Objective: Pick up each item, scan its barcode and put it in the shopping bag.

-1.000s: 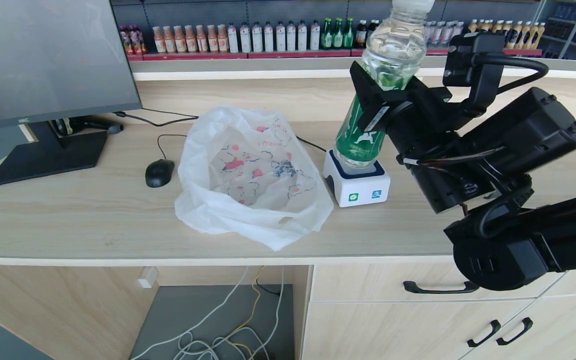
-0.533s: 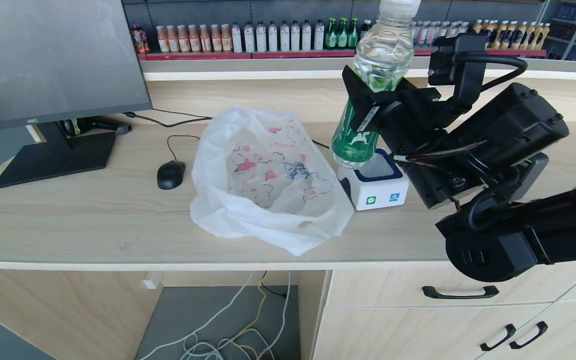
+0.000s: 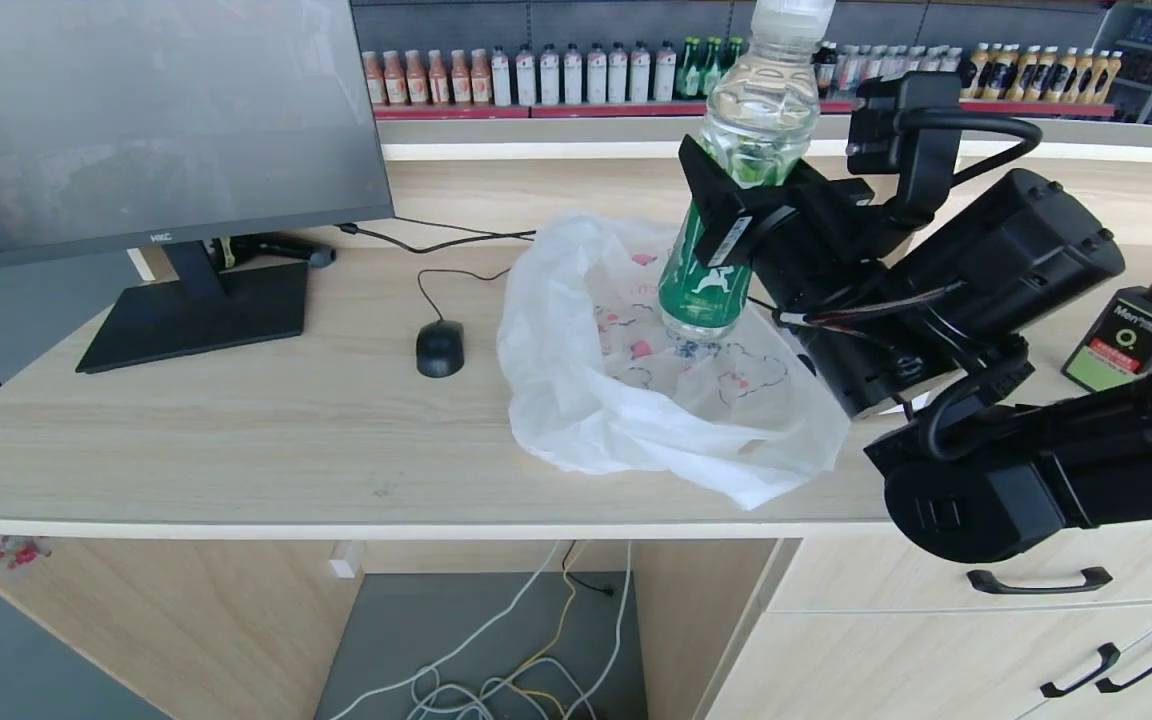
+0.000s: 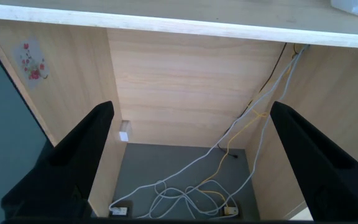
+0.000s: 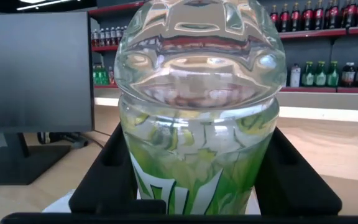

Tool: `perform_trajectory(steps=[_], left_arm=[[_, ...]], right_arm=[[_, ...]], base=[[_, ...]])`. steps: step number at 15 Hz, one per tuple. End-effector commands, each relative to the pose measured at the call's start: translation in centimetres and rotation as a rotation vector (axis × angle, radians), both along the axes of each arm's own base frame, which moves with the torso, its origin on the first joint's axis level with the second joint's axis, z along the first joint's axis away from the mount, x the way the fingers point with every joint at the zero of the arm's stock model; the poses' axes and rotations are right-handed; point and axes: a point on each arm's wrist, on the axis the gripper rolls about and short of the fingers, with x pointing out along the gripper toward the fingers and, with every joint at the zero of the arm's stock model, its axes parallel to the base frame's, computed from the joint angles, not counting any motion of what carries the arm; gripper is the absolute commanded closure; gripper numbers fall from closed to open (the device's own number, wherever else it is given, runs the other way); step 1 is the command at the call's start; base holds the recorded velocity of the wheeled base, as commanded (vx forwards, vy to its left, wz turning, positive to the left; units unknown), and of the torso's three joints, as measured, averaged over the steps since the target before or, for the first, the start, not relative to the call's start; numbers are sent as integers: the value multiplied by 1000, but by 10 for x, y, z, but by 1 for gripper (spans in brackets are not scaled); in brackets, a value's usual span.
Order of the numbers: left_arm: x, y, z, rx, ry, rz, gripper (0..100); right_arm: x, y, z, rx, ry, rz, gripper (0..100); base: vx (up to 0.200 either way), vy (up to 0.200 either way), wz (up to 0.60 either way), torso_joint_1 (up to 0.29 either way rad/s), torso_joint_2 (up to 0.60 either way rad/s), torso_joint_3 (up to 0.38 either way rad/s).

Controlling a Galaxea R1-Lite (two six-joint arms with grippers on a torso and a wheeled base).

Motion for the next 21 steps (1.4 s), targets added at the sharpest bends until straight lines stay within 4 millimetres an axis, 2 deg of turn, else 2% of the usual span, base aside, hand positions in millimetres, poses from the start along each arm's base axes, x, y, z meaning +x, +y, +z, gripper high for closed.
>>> perform_trajectory(steps=[1,6,11,16,21], left_arm=[[0,0,0,0,0,0,0],[0,0,0,0,0,0,0],[0,0,0,-6,0,0,0],[0,0,0,-6,0,0,0],[0,0,0,-4,0,2,0]], right_arm=[[4,3,-5,-4,8,5,100],[32,26,-5,18,-18,15,100],[53,41,-36,-42,31,46,100],[62,48,-57,-56,73,55,100],[67,51,-69,-71,96,56,100]], base=[[0,0,0,0,0,0],[0,0,0,0,0,0],[0,0,0,0,0,0],[0,0,0,0,0,0],[0,0,0,0,0,0]])
